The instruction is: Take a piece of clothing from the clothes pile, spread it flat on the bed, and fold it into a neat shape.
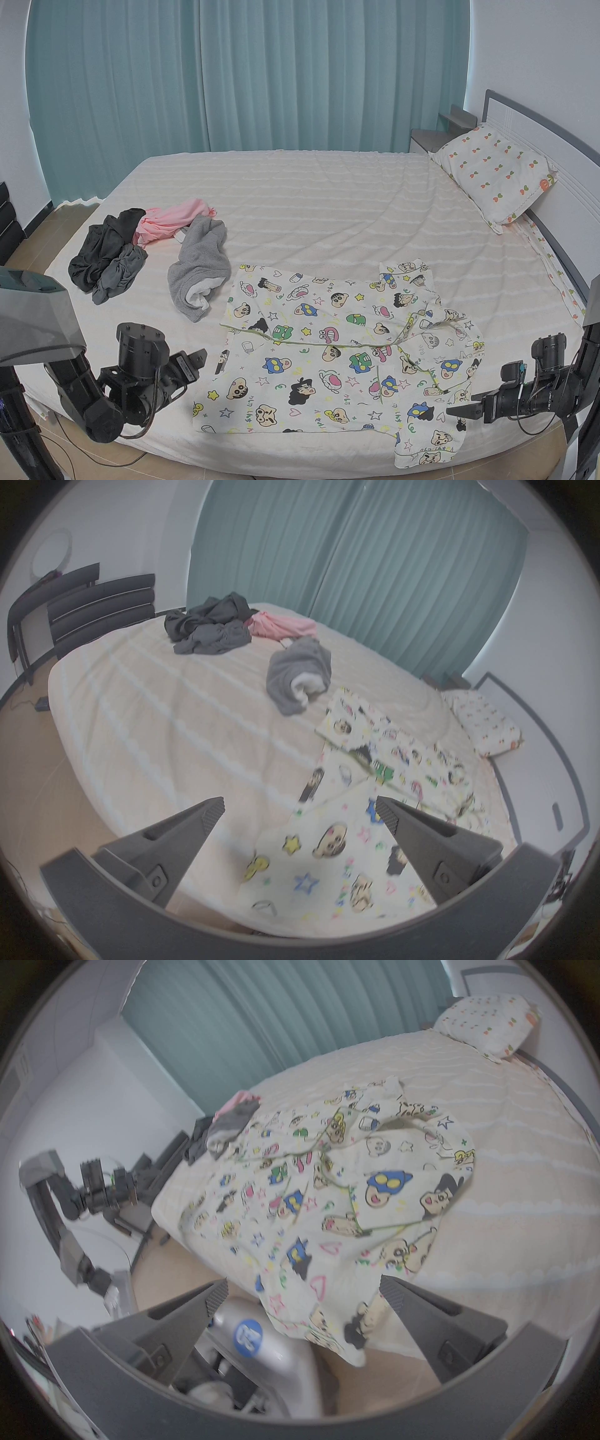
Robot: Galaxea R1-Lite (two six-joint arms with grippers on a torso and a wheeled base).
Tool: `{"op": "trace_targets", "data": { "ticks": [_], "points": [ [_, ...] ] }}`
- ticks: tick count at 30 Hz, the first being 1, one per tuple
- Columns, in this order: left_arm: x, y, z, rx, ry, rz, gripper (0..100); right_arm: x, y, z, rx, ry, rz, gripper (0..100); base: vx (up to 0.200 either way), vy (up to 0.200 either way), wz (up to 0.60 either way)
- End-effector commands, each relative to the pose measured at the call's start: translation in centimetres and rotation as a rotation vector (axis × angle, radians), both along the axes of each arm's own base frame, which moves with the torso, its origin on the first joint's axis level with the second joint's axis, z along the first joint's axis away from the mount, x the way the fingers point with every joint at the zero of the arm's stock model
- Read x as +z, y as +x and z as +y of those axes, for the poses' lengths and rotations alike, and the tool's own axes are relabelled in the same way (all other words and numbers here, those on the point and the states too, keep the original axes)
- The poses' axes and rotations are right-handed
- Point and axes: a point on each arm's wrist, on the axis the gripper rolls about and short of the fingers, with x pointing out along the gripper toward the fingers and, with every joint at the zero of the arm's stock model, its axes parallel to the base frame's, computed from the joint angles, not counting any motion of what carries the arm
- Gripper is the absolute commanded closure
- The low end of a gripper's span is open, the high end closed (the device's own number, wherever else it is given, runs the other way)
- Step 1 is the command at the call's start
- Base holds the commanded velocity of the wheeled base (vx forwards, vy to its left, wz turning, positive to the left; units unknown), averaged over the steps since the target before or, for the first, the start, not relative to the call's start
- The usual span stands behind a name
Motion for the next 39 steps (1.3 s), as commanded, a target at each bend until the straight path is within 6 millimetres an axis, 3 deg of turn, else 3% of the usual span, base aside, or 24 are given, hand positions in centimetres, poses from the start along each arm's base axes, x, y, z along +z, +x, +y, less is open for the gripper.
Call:
{"op": "trace_targets", "data": {
  "ticks": [1, 5, 12, 29, 39],
  "points": [
    [0.8, 2.5, -0.4, 0.046, -0.067, -0.044, 0, 0.5, 0.9, 1.4, -0.013, 0.095, -0.007, 0, 0.0, 0.0, 0.0],
    [-0.2, 3.8, -0.7, 0.068, -0.081, -0.028, 0, -0.2, 0.9, 1.4, -0.019, 0.096, -0.025, 0, 0.0, 0.0, 0.0],
    [-0.4, 3.6, -1.5, 0.049, -0.088, -0.013, 0, -1.3, 0.9, 1.5, -0.027, 0.119, -0.006, 0, 0.0, 0.0, 0.0],
    [-2.2, 4.5, -2.0, 0.058, -0.092, 0.021, 0, -0.6, 1.5, 1.6, -0.072, 0.169, -0.044, 0, 0.059, 0.0, 0.0],
    [-2.2, 4.6, -2.0, 0.088, -0.137, 0.021, 0, -0.3, 1.6, 1.6, -0.085, 0.179, -0.061, 0, 0.04, 0.0, 0.0]
  ]
}}
